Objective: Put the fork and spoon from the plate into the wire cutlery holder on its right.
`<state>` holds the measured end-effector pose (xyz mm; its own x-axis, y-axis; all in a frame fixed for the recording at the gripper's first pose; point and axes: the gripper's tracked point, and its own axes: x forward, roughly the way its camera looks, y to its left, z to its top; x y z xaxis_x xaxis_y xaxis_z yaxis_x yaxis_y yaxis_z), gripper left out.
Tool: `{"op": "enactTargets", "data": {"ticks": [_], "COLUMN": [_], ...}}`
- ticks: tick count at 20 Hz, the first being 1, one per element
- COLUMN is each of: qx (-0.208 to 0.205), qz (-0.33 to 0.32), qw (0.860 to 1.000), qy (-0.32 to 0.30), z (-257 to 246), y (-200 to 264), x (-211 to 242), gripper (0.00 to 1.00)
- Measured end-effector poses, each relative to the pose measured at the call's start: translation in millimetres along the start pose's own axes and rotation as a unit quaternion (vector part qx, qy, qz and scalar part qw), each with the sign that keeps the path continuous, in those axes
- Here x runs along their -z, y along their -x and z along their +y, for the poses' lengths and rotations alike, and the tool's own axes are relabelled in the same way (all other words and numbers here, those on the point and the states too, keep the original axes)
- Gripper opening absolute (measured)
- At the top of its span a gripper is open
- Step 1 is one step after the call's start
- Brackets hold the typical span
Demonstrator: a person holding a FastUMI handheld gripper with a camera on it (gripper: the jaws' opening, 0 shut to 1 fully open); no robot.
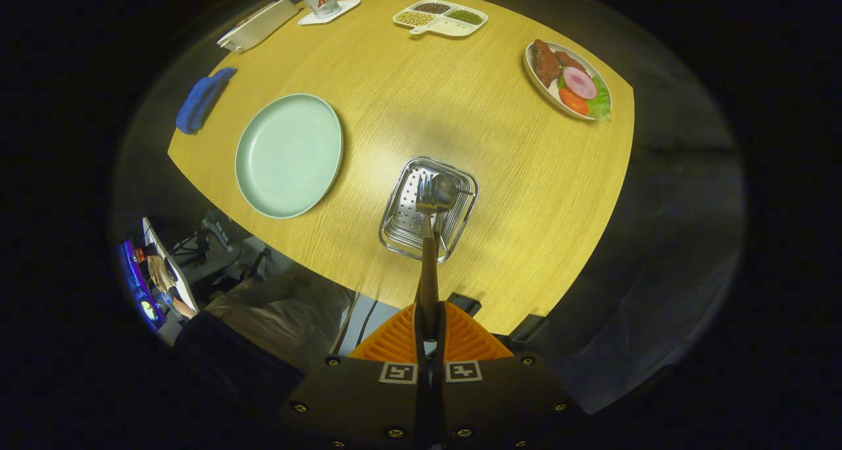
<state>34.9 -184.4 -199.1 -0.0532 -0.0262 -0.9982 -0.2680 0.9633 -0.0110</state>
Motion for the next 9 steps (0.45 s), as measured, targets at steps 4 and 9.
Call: {"op": "enactTargets", "data": {"ticks": [4, 9], "qx": [-0.010, -0.016], "qz": [0.002, -0.034], "qw": [1.000, 0.999], "qy": [-0.002, -0.023], "z": [2.3, 0.8], "y": [-0.8, 9.1], "x": [-1.6, -8.2], "gripper": [0.05, 0.11]}}
